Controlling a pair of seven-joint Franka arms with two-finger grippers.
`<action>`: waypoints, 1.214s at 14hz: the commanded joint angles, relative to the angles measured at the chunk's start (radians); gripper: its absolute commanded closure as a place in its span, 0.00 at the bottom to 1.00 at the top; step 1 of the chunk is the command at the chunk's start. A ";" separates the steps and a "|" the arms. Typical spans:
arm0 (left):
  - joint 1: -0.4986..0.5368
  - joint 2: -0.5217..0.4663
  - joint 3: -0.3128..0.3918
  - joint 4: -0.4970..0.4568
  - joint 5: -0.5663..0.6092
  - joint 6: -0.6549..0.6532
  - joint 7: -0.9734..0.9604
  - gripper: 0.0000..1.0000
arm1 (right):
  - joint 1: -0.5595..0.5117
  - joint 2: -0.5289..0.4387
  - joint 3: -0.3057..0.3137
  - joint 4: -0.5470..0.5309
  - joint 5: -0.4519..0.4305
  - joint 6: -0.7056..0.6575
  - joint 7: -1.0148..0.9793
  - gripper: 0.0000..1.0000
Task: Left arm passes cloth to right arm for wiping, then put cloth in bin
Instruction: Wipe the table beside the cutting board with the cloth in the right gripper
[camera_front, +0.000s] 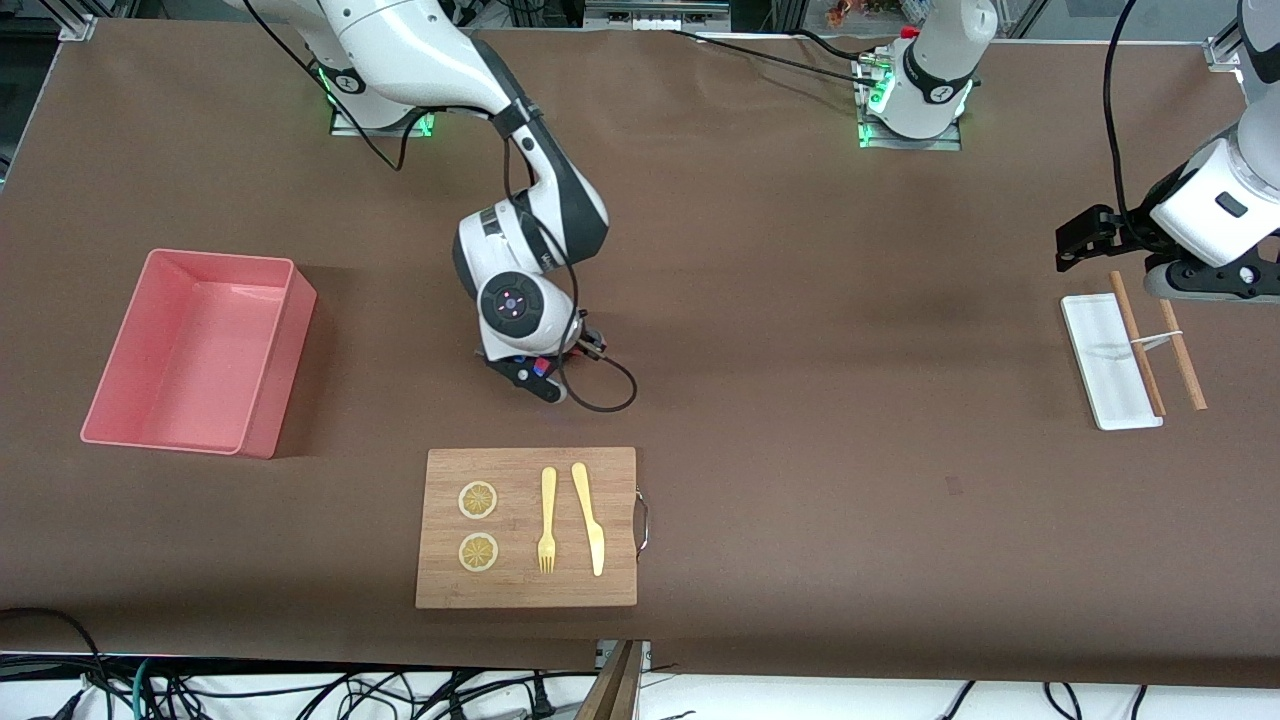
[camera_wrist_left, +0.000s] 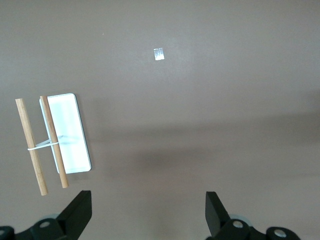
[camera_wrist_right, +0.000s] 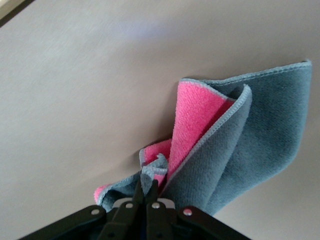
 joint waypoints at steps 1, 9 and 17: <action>0.002 0.017 -0.007 0.039 0.009 -0.030 0.018 0.00 | -0.002 0.009 0.040 0.020 0.035 0.050 0.066 1.00; 0.002 0.015 -0.021 0.042 0.018 -0.051 0.015 0.00 | -0.120 0.008 0.034 -0.008 0.021 -0.017 -0.203 1.00; 0.004 0.011 -0.036 0.050 0.016 -0.112 0.019 0.00 | -0.252 -0.003 -0.053 -0.006 -0.017 -0.237 -0.579 1.00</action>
